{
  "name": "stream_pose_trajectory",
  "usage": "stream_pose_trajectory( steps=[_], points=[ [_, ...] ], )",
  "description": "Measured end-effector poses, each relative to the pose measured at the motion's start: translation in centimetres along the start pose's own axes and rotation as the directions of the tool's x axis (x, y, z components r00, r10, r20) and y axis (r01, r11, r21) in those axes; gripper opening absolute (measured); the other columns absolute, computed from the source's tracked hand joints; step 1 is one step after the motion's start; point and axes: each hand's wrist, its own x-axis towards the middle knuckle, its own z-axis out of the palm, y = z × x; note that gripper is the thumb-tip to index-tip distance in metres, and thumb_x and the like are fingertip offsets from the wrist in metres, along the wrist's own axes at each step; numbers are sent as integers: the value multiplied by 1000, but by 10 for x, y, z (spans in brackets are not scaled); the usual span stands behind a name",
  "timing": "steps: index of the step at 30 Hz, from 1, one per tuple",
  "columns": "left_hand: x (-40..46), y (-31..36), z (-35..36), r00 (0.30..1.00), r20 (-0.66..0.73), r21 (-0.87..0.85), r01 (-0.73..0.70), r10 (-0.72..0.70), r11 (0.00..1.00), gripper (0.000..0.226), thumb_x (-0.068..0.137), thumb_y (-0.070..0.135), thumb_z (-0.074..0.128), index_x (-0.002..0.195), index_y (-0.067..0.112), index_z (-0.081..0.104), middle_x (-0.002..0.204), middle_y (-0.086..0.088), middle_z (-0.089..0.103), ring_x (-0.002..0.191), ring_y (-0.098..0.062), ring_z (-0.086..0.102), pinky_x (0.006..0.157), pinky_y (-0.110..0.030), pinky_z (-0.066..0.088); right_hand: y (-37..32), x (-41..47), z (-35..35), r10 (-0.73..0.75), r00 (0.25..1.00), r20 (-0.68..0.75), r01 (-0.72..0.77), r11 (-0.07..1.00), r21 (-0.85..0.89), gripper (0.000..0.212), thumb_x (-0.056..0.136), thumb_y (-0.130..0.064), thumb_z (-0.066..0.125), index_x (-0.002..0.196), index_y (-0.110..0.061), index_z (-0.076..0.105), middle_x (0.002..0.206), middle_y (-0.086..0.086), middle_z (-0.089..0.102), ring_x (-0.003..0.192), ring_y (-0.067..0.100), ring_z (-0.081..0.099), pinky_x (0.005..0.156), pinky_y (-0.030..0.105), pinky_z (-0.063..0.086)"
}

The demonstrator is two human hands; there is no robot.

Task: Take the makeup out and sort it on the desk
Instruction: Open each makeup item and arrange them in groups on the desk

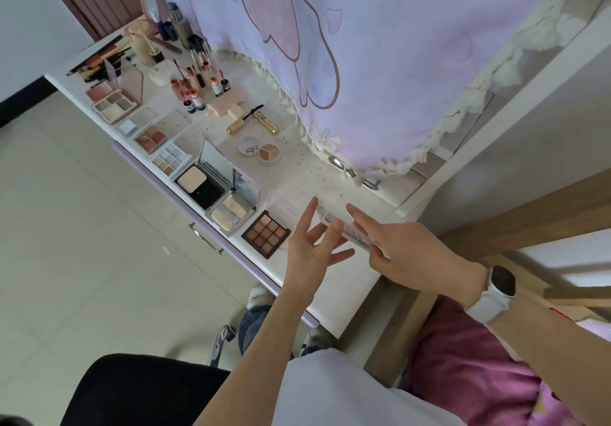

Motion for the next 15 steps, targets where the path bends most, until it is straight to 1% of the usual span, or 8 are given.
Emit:
stream_pose_trajectory(
  steps=[1, 2, 4, 6, 8, 10, 12, 15],
  points=[
    [0, 0, 2, 1000, -2, 6, 1, -1, 1000, 77, 72, 41, 62, 140, 30, 30, 118, -11, 62, 92, -21, 68, 69, -31, 58, 0, -1, 2, 4, 1000, -18, -4, 1000, -19, 70, 94, -29, 40, 146, -31, -6, 113, -4, 63, 51, 2, 42, 47, 8, 21],
    [1, -1, 3, 1000, -5, 12, 2, -2, 1000, 78, 72, 41, 62, 141, 28, 29, 117, -11, 63, 91, -20, 69, 69, -30, 58, 0, -2, 4, 4, 999, -37, -5, 999, -35, 70, 93, -28, 41, 146, -30, -4, 116, -4, 63, 55, 4, 48, 48, 8, 21],
    [2, -2, 7, 1000, -16, 22, 5, -5, 1000, 77, 73, 41, 61, 141, 27, 29, 116, -11, 63, 90, -19, 69, 68, -28, 57, 1, -4, 6, -11, 997, -72, 7, 999, -53, 68, 93, -28, 42, 147, -28, 0, 116, -3, 62, 68, 11, 60, 49, 8, 22],
    [3, -4, 9, 999, -30, 32, 19, -18, 999, 74, 74, 41, 60, 141, 26, 30, 113, -10, 65, 89, -19, 69, 68, -29, 57, 4, -6, 8, -29, 995, -95, 23, 998, -57, 65, 94, -27, 41, 147, -26, 4, 115, -2, 63, 76, 14, 62, 55, 12, 29],
    [4, -6, 9, 998, -43, 33, 39, -37, 999, 71, 76, 39, 59, 140, 26, 32, 109, -6, 66, 89, -19, 69, 68, -29, 58, 7, -6, 11, -46, 994, -95, 42, 998, -48, 61, 95, -27, 41, 147, -24, 11, 118, -2, 62, 85, 15, 63, 64, 18, 36],
    [4, -10, 8, 996, -59, 32, 66, -64, 997, 64, 81, 36, 57, 139, 25, 33, 106, -4, 66, 87, -19, 70, 68, -30, 58, 10, -6, 14, -40, 997, -73, 38, 999, -31, 56, 96, -26, 39, 146, -23, 14, 123, -1, 59, 93, 17, 60, 71, 21, 40],
    [4, -14, 7, 993, -79, 40, 91, -88, 995, 55, 88, 31, 54, 138, 23, 35, 103, -5, 66, 86, -20, 70, 69, -32, 59, 17, -6, 16, 15, 999, -45, -14, 1000, 10, 57, 96, -24, 40, 146, -22, 13, 120, 2, 59, 94, 18, 59, 67, 21, 39],
    [3, -22, 8, 988, -102, 78, 124, -116, 989, 49, 93, 26, 48, 139, 20, 34, 100, -5, 66, 85, -19, 70, 70, -34, 59, 27, -5, 21, 86, 996, -26, -83, 992, 91, 54, 96, -23, 39, 144, -24, 14, 111, 2, 62, 87, 15, 63, 58, 17, 38]
  ],
)
